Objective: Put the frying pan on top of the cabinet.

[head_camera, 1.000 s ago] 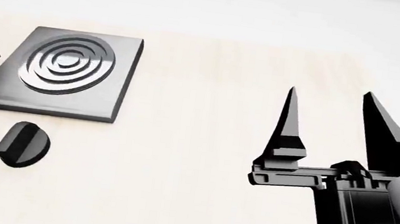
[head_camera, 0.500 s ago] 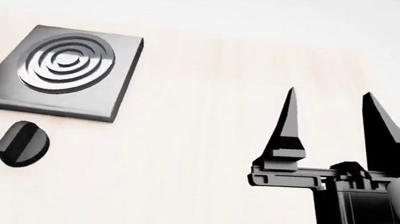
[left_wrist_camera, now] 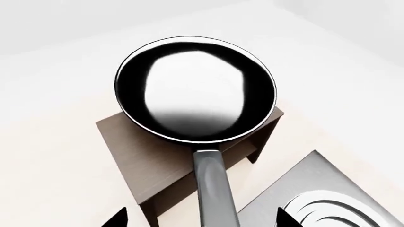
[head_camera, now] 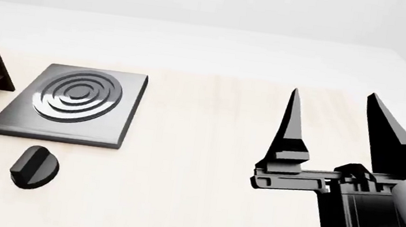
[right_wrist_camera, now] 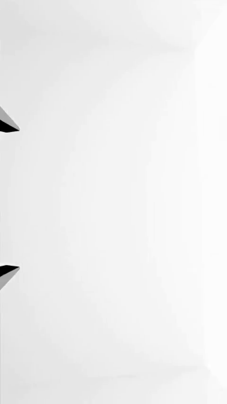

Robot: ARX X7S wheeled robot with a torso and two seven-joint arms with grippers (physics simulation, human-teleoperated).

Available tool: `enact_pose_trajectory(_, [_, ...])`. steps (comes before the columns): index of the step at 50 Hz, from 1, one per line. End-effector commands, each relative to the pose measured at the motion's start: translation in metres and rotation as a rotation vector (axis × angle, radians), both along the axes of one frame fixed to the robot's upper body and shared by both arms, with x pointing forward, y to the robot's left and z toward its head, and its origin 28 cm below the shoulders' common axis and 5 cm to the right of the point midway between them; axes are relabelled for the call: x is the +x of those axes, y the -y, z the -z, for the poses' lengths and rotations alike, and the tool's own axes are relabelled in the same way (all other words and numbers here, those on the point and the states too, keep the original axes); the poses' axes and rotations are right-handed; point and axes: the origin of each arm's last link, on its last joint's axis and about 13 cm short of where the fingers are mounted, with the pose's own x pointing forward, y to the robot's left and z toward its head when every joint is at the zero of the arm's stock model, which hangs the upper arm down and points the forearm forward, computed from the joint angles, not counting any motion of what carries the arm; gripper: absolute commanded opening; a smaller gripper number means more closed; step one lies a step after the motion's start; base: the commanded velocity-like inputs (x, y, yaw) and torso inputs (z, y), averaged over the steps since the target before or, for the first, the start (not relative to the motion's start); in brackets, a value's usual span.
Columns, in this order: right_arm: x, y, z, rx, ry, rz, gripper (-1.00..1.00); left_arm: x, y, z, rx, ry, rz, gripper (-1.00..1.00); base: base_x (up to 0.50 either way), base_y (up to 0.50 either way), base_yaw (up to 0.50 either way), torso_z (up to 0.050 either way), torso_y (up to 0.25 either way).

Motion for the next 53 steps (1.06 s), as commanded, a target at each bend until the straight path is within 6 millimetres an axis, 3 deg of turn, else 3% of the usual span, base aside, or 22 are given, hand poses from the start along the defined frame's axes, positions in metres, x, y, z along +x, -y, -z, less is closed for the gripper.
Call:
enact_pose_trajectory(1, [0.000,0.000,0.001,0.003,-0.003,-0.002,1.00,0.006,0.011,-0.004,0.036,0.016,0.063,1.00,0.00,0.00,0.00,0.000,0.250])
enact_pose_trajectory(7, [0.000,0.000,0.002,0.004,-0.004,-0.002,1.00,0.014,0.025,-0.013,0.074,0.084,0.148,1.00,0.00,0.00,0.00,0.000,0.250])
enact_pose_trajectory(11, [0.001,0.000,0.004,0.005,-0.009,0.000,1.00,0.029,0.048,-0.023,0.165,0.216,0.294,1.00,0.00,0.00,0.00,0.000,0.000])
enact_pose_trajectory(12, [0.002,0.000,0.004,0.004,-0.012,0.000,1.00,0.036,0.067,0.015,0.073,0.129,0.432,1.00,0.00,0.00,0.00,0.000,0.000])
enact_pose_trajectory(13, [0.002,0.000,0.004,0.003,-0.012,0.001,1.00,0.032,0.075,0.029,0.049,0.060,0.460,1.00,0.00,0.00,0.00,0.000,0.000])
enact_pose_trajectory(14, [0.003,0.000,0.004,0.002,-0.015,0.004,1.00,0.029,0.092,0.058,-0.017,0.008,0.555,1.00,0.00,0.00,0.00,0.000,0.000])
enact_pose_trajectory(16, [0.003,0.000,0.004,-0.001,-0.016,0.007,1.00,0.015,0.109,0.049,-0.029,0.102,0.647,1.00,0.00,0.00,0.00,0.000,0.000])
enact_pose_trajectory(20, [0.004,0.000,0.005,-0.004,-0.020,0.008,1.00,-0.034,0.132,0.016,0.157,0.372,0.707,1.00,0.00,0.00,0.00,0.000,0.000])
enact_pose_trajectory(23, [0.006,0.000,0.005,-0.005,-0.024,0.006,1.00,-0.075,0.153,0.015,0.250,0.504,0.797,1.00,0.00,0.00,0.00,0.000,0.000])
enact_pose_trajectory(33, [0.009,-0.001,0.006,-0.016,-0.038,0.014,1.00,-0.105,0.179,0.043,0.260,0.529,0.944,1.00,0.00,0.00,0.00,0.000,0.000])
enact_pose_trajectory(53, [0.013,-0.001,0.011,-0.025,-0.054,0.026,1.00,-0.110,0.193,0.068,0.228,0.488,1.035,1.00,0.00,0.00,0.00,0.000,0.000])
